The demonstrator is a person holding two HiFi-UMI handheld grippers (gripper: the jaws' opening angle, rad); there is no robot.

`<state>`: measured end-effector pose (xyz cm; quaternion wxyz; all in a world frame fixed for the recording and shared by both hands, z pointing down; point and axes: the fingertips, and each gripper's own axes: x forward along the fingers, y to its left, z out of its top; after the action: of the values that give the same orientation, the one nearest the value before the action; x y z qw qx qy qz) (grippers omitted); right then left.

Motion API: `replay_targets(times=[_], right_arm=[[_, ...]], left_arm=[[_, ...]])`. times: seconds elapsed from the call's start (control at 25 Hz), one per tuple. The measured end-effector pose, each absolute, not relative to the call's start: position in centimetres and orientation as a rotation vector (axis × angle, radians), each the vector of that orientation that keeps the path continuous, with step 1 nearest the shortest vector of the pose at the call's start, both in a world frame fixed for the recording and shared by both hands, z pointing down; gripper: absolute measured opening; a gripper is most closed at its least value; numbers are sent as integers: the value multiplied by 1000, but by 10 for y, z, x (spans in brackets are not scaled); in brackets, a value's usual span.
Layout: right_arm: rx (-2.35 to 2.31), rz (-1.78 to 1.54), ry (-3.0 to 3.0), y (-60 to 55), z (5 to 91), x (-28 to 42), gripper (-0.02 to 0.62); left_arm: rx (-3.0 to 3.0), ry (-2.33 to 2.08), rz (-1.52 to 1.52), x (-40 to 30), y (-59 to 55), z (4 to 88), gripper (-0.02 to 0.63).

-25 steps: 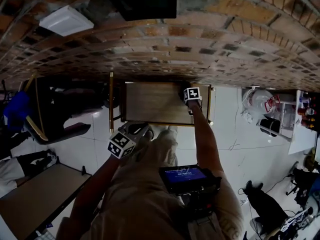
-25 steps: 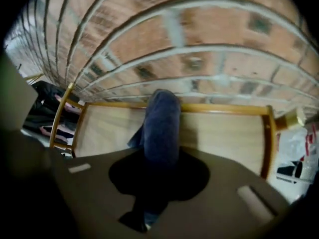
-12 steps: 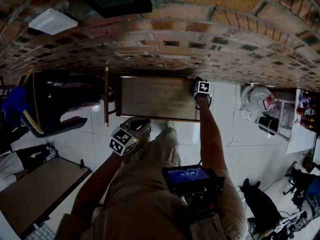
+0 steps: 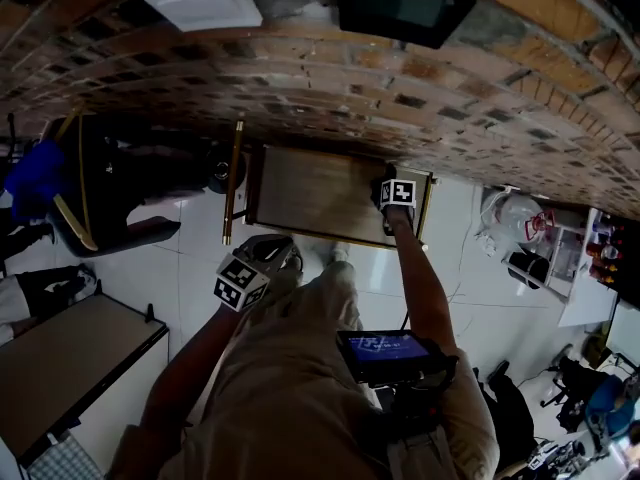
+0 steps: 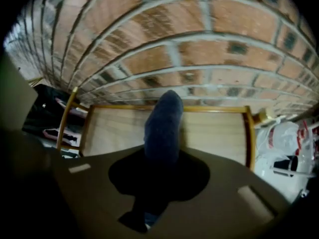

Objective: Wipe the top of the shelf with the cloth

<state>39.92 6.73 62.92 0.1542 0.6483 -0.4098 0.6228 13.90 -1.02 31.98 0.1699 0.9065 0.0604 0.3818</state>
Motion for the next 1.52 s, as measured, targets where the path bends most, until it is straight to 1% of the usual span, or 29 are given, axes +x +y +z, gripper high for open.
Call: replay_targets(times=[0.2, 0.36, 0.52, 0.68, 0.88, 1.08, 1.24, 1.52], right_arm=[[1658, 1747, -1559, -36, 607, 283, 67], [1528, 1729, -1707, -109, 606, 200, 67], [1468, 1820, -1853, -175, 608, 139, 67], [1404, 1820, -1875, -212, 623, 101, 67], [1403, 1804, -1700, -242, 660, 84, 67], [1412, 1823, -1629, -235, 665, 91, 65], [1478, 1830, -1584, -219, 670, 110, 64], [1542, 1856, -1537, -148, 672, 163, 61]], left_arm=[[2568, 147, 1049, 107, -46, 317, 5], [2546, 153, 1049, 73, -66, 324, 5], [2536, 168, 1060, 39, -81, 329, 5], [2521, 141, 1088, 8, -93, 337, 5], [2487, 81, 1074, -28, -127, 347, 5], [2491, 62, 1052, -38, -133, 348, 5], [2482, 92, 1070, -32, -122, 354, 5], [2522, 140, 1067, 6, -98, 343, 5]])
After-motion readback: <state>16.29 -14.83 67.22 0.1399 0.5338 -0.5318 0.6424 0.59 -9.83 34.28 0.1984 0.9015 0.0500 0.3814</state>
